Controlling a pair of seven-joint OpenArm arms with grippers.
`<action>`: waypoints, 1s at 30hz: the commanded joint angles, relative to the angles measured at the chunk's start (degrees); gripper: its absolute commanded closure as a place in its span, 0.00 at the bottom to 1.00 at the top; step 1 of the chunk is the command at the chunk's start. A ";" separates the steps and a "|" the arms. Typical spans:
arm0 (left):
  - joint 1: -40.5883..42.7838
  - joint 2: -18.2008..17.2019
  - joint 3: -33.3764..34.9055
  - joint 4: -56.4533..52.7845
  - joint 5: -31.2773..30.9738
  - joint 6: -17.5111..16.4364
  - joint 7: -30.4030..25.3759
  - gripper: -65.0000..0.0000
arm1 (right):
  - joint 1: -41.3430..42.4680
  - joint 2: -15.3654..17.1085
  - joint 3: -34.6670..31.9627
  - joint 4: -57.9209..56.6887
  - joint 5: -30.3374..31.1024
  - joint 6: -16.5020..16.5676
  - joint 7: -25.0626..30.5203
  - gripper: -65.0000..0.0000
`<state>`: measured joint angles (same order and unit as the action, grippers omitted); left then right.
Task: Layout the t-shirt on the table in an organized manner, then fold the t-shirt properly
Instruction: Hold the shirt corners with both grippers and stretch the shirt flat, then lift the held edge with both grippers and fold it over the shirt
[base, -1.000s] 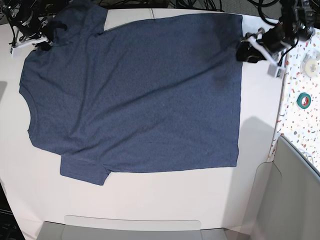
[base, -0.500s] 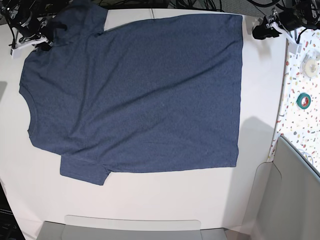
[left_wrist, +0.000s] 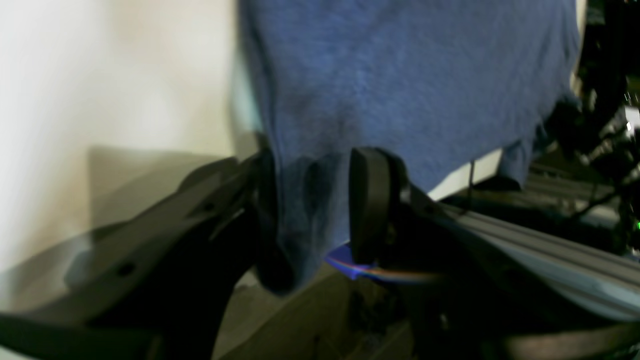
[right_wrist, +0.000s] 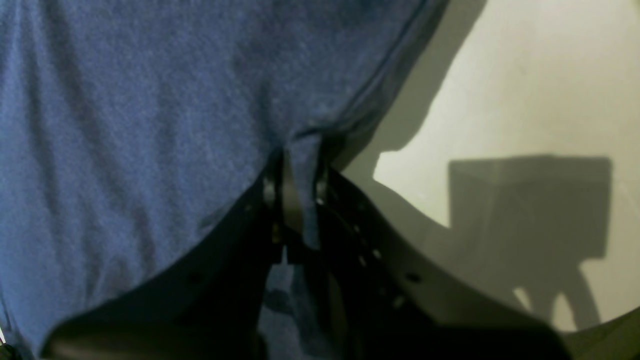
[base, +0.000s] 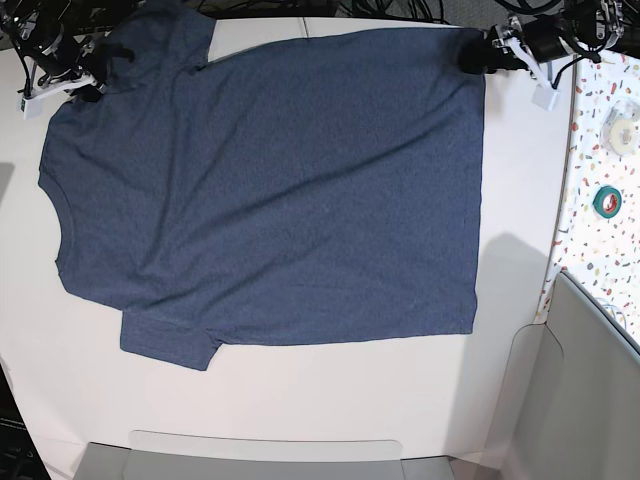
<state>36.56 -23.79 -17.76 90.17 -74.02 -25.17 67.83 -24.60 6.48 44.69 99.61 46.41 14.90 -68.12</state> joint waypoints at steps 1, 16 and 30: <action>1.73 -0.34 0.92 -0.19 4.61 1.21 2.80 0.67 | -0.67 -0.11 -0.51 -0.76 -3.82 -0.70 -4.01 1.00; 2.08 -2.19 2.59 1.21 4.70 1.12 2.80 0.85 | -1.20 -0.11 -0.51 -0.76 -3.82 -0.70 -4.01 1.00; 1.47 -2.27 2.07 13.61 4.26 1.04 2.72 1.00 | -5.16 3.32 -0.51 9.27 -0.92 -0.52 -6.21 1.00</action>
<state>37.76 -25.45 -15.16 102.98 -68.64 -23.81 70.52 -29.61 8.97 43.83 107.77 44.73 14.37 -74.87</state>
